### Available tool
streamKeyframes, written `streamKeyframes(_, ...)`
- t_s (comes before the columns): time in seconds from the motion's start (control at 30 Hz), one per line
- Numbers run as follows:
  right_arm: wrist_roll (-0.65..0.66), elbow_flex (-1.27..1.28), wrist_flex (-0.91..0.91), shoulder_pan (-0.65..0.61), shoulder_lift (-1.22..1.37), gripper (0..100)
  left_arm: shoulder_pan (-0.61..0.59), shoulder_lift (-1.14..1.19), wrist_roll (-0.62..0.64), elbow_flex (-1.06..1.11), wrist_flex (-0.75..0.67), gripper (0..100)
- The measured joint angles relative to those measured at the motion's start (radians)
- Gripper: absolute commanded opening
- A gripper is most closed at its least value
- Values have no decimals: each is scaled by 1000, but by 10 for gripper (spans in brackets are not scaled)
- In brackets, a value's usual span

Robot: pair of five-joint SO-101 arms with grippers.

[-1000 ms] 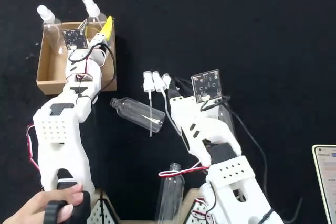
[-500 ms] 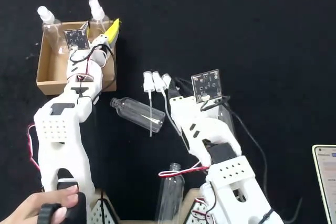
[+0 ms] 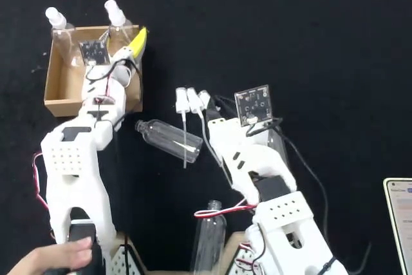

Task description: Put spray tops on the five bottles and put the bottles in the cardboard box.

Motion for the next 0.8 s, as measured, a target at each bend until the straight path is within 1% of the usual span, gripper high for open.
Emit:
streamKeyframes(0.1,0,0,0,0,0,25,0,-49,0,75,-29,336)
streamKeyframes(0.53,0,0,0,0,0,25,0,-334,0,344,-37,333)
streamKeyframes(0.8,0,0,0,0,0,25,0,-618,0,621,-37,332)
